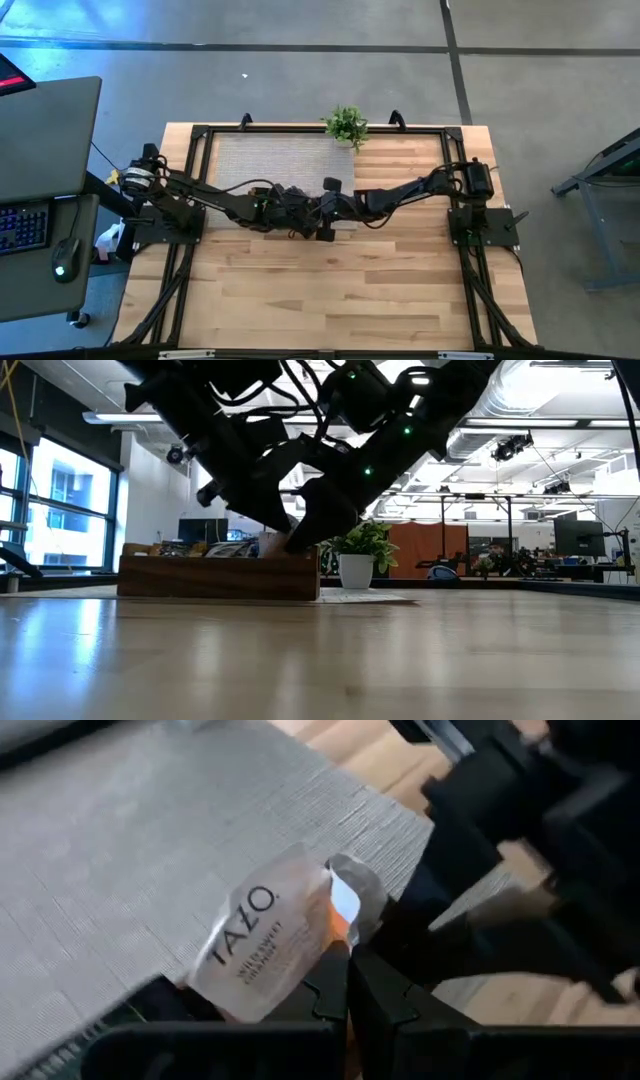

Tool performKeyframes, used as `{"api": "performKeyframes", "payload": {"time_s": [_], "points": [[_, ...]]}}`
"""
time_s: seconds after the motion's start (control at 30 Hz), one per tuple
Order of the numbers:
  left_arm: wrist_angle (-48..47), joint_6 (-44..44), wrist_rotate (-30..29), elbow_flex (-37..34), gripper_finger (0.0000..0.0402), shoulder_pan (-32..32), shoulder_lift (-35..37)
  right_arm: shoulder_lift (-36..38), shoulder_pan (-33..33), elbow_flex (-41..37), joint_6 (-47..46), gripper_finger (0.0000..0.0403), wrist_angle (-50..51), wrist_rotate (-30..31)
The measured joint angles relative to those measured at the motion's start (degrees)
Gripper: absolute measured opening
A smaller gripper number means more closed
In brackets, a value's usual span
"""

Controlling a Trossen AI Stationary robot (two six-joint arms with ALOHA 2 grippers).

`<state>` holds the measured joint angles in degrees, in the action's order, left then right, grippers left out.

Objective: Pick & Place Tea
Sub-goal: Put the orange tea bag into the right section of the wooden organizer

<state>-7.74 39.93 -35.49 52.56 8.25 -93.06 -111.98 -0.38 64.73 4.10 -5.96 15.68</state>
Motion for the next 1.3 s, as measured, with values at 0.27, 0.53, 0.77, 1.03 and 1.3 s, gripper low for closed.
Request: {"api": "performKeyframes", "payload": {"time_s": [0.27, 0.53, 0.77, 1.03, 1.3], "points": [[1.6, -11.4, -1.0, 0.0, 0.0001, 0.0, 0.0, 0.0, 0.1, 0.0, -0.2, 0.0000, 0.3, 0.4], [2.3, -11.2, 0.4, 0.0, 0.0001, 0.0, 0.0, -0.1, 0.2, 0.0, -0.2, 0.0000, 1.0, 0.5], [2.1, -10.1, 1.7, 0.0, 0.0001, 0.0, -0.1, -0.1, 0.2, 0.0, -0.2, 0.0000, 1.0, 0.4], [0.2, -12.8, 1.5, 0.0, 0.0064, 0.0, -0.1, -0.1, 0.2, 0.0, -0.2, 0.0000, 1.1, 0.3], [-0.6, -11.3, -1.2, -0.1, 0.0139, 0.0, 0.6, -0.1, 1.3, 0.0, -1.7, 0.0000, 1.0, 0.3]]}}
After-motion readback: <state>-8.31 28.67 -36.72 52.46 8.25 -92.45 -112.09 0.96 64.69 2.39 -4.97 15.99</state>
